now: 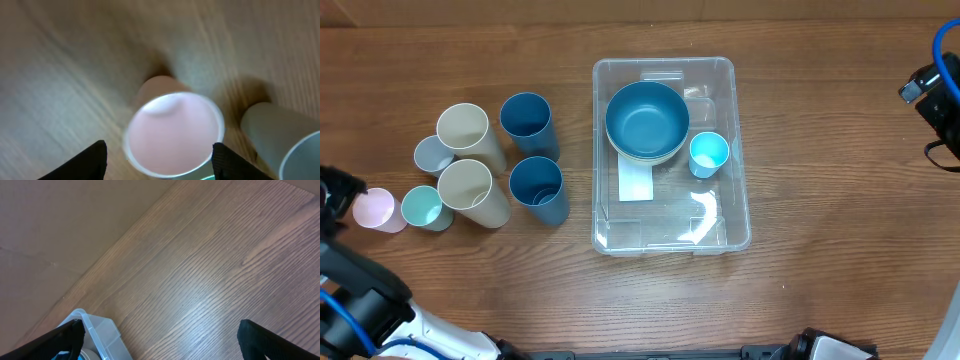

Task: Pack container
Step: 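Move the left gripper to the pink cup and grasp it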

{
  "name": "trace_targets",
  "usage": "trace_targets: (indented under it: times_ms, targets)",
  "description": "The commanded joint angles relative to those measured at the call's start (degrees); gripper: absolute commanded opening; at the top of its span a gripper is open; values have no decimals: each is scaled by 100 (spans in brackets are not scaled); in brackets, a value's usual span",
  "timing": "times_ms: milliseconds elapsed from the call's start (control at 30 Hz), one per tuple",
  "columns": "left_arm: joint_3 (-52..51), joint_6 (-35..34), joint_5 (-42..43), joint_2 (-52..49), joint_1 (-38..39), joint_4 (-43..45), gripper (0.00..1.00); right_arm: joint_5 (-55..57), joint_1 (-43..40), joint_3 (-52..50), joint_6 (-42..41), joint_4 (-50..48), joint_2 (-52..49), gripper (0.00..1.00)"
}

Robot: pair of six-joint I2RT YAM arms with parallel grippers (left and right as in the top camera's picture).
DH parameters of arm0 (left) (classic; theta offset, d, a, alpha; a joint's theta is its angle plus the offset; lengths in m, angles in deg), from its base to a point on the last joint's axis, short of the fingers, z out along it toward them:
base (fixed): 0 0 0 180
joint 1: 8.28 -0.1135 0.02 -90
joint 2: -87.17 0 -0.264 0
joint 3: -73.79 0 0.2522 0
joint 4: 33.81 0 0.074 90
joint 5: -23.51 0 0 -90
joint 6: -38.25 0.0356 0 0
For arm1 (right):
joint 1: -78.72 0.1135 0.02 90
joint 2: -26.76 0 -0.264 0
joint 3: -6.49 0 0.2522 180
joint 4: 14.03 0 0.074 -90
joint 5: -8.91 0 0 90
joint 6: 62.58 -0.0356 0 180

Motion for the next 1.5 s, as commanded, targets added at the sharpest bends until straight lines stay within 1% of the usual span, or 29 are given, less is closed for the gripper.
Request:
trace_targets:
  times_ms: [0, 67, 100, 133, 200, 367, 533, 700, 767, 833, 1067, 1200, 1267, 1333, 1400, 1467]
  targets:
    - [-52, 186, -328, -229, 337, 153, 65, -33, -22, 24, -11, -13, -17, 100]
    - [-55, 118, -686, -319, 474, 118, 62, -33, -22, 24, -11, -13, -17, 100]
    - [-57, -24, -914, -369, 529, 33, 58, -33, -22, 24, -11, -13, -17, 100]
    - [-57, -85, -946, -382, 542, 0, 57, -33, -22, 24, -11, -13, -17, 100]
    - [-50, -66, -772, -369, 540, 94, 58, -33, -22, 24, -11, -13, -17, 100]
    - [-50, 2, -695, -367, 540, 114, 58, -33, -22, 24, -11, -13, -17, 100]
    - [-48, 48, -481, -286, 535, 66, 56, -33, -22, 24, -11, -13, -17, 100]
    - [-37, 83, -579, 151, 529, 35, 58, -33, -22, 24, -11, -13, -17, 100]
    - [-37, 0, -809, 247, 527, -61, 61, -33, -22, 24, -11, -13, -17, 100]
    - [-79, -26, -988, 229, 520, -236, 63, -33, -22, 24, -11, -13, -17, 100]
    - [-247, -157, -1362, 229, 402, -295, 64, -33, -22, 24, -11, -13, -17, 100]
    - [-518, -153, -1357, 229, 317, 61, 67, -33, -22, 24, -11, -13, -17, 100]
    - [-767, -151, -1333, 229, 315, 402, 70, -33, -22, 24, -11, -13, -17, 100]
    - [-1016, -116, -1228, 229, 315, 776, 70, -33, -22, 24, -11, -13, -17, 100]
    - [-1217, -9, -1003, 229, 315, 1123, 69, -33, -22, 24, -11, -13, -17, 100]
    - [-1370, 22, -929, 229, 315, 1349, 61, -33, -22, 24, -11, -13, -17, 100]
